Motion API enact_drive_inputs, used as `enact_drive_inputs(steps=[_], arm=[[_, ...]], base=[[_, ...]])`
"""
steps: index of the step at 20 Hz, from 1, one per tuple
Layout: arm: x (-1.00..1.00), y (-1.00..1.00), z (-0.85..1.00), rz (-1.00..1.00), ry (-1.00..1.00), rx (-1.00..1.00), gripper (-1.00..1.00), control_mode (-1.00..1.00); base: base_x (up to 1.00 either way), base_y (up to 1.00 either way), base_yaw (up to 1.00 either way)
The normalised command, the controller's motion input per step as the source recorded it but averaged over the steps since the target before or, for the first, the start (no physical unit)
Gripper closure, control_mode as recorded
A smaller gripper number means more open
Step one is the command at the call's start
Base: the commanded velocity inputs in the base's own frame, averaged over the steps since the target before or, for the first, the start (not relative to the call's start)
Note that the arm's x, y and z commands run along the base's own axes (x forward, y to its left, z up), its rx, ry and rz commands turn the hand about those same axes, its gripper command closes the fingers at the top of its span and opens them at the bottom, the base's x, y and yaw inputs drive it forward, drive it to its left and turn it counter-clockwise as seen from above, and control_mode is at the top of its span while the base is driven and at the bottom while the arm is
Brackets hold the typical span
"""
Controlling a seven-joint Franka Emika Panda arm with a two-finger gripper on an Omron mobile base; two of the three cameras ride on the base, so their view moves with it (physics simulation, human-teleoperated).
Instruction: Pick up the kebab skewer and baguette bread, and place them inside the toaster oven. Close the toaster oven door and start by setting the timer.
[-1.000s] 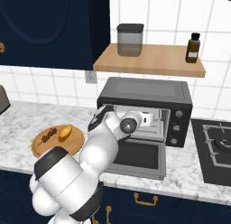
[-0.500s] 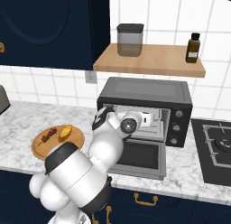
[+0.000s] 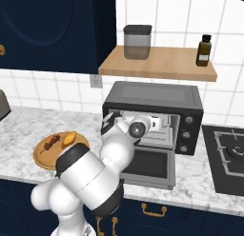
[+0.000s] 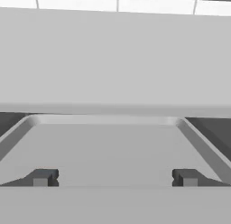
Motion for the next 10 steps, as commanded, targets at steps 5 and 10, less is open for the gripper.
enact_drive_inputs(steps=[5, 10], arm=[[0.07, 0.0, -0.19, 0.0, 0.0, 0.0, -1.0, -1.0], [0.07, 0.0, -0.06, 0.0, 0.0, 0.0, -1.0, -1.0]], base=[[0.0, 0.0, 0.0], [0.0, 0.0, 0.0]])
